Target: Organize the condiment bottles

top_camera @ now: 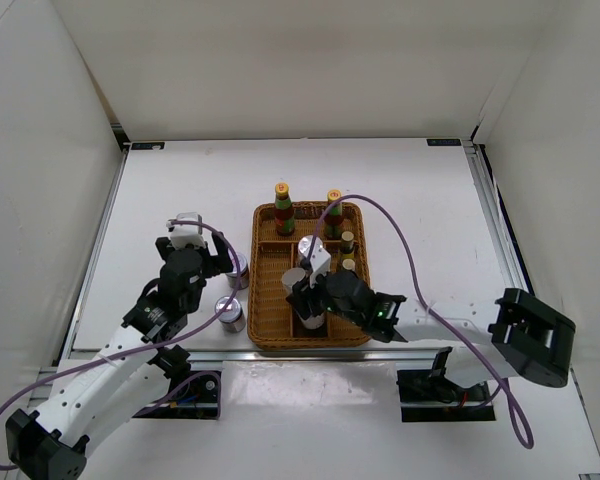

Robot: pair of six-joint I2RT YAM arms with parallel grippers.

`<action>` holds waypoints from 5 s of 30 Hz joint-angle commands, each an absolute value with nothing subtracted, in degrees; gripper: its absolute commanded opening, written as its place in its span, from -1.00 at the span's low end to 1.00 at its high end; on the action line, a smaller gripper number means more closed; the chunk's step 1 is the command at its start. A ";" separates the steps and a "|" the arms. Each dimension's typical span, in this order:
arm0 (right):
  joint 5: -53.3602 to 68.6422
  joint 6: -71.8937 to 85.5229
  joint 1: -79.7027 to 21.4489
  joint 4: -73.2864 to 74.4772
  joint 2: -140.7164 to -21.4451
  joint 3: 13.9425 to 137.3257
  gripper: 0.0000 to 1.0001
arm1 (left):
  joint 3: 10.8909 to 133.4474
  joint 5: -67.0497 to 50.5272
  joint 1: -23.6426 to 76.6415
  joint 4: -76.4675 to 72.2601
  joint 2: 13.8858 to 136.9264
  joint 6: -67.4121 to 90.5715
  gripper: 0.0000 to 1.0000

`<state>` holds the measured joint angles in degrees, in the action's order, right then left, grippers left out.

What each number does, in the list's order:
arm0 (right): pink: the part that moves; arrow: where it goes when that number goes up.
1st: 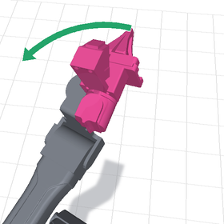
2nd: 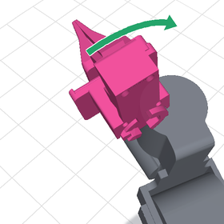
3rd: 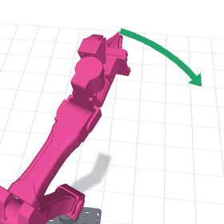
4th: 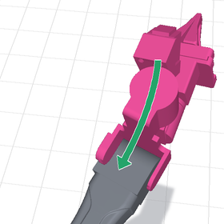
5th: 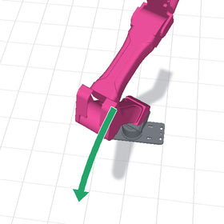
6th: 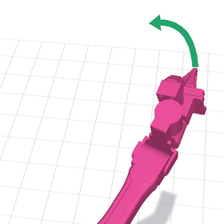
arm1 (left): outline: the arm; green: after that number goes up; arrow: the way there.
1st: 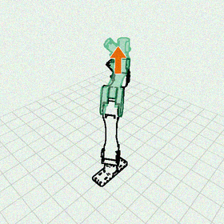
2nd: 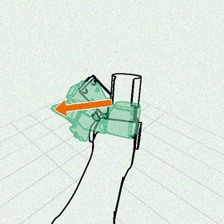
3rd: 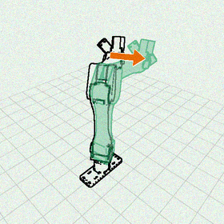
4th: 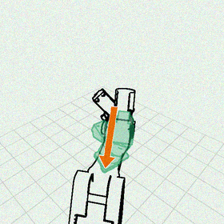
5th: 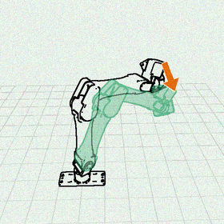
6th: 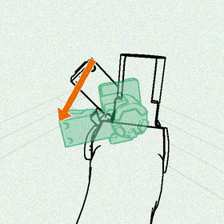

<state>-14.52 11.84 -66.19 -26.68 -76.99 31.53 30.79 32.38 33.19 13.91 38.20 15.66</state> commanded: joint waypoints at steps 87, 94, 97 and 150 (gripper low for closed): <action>-31.82 18.01 -70.14 20.83 -57.39 58.62 0.72 | 71.98 11.25 29.17 36.30 70.84 22.76 -0.59; -31.82 18.02 -70.14 20.83 -57.39 58.10 0.72 | 73.30 8.88 33.13 34.55 75.84 24.70 -0.62; -32.34 18.02 -70.14 21.35 -57.39 58.10 0.72 | 72.16 8.88 33.66 33.05 78.21 25.75 -0.62; -31.82 18.54 -70.14 19.16 -57.92 55.55 0.86 | 50.89 0.88 35.42 64.34 61.00 48.16 1.00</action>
<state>-31.35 18.04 -70.04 22.06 -58.26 54.41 51.88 2.63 35.11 61.30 62.17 45.67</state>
